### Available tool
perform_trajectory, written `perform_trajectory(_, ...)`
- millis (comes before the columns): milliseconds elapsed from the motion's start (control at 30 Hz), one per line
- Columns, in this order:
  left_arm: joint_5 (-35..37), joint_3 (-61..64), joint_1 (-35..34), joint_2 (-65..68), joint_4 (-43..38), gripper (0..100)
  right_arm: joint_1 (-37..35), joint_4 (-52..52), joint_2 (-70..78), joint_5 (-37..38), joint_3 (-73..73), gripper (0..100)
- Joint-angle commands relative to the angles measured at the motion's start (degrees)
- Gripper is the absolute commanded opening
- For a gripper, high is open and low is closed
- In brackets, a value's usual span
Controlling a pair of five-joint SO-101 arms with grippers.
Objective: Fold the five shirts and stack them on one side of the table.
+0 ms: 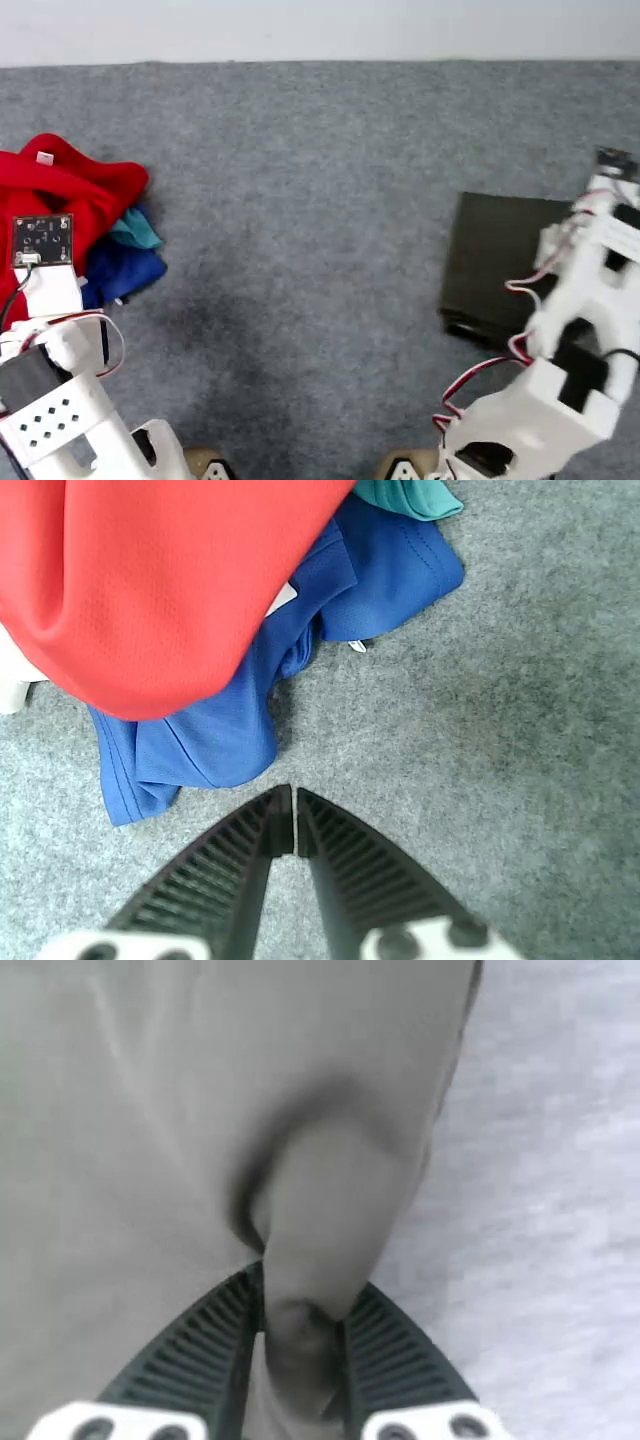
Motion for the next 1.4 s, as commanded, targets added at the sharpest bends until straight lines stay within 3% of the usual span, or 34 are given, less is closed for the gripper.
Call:
perform_trajectory(0, 0.4, -0.4, -0.3, -0.8, -1.3, 2, 5.2, -5.9, 1.7, 5.3, -1.7, 0.8)
perform_trajectory(300, 0.4, -0.4, -0.1, -0.8, -1.2, 2, 7.3, -6.5, 5.1, 11.1, -4.8, 2.2)
perform_trajectory(567, 0.4, -0.4, 0.0, -0.8, -1.3, 2, 9.5, 9.1, 5.1, 1.6, -17.8, 28.2)
perform_trajectory(667, 0.4, -0.6, 0.0, -0.9, -1.3, 2, 9.5, 14.9, 5.1, -1.7, -21.1, 33.5)
perform_trajectory(900, 0.4, -0.7, 0.0, -0.9, -1.3, 2, 6.8, 27.3, 5.1, -1.9, -25.6, 29.3)
perform_trajectory(1100, 0.4, -0.7, 0.0, -0.9, -1.3, 2, 2.0, 35.3, 5.1, -1.6, -25.6, 0.0)
perform_trajectory(1167, 0.4, -0.7, 0.0, -0.9, -1.3, 2, 0.6, 39.2, 5.1, -1.7, -25.6, 4.3)
perform_trajectory(1367, 0.4, -0.7, 0.0, -0.9, -1.2, 2, -2.5, 41.7, 5.1, -2.0, -25.5, 0.9)
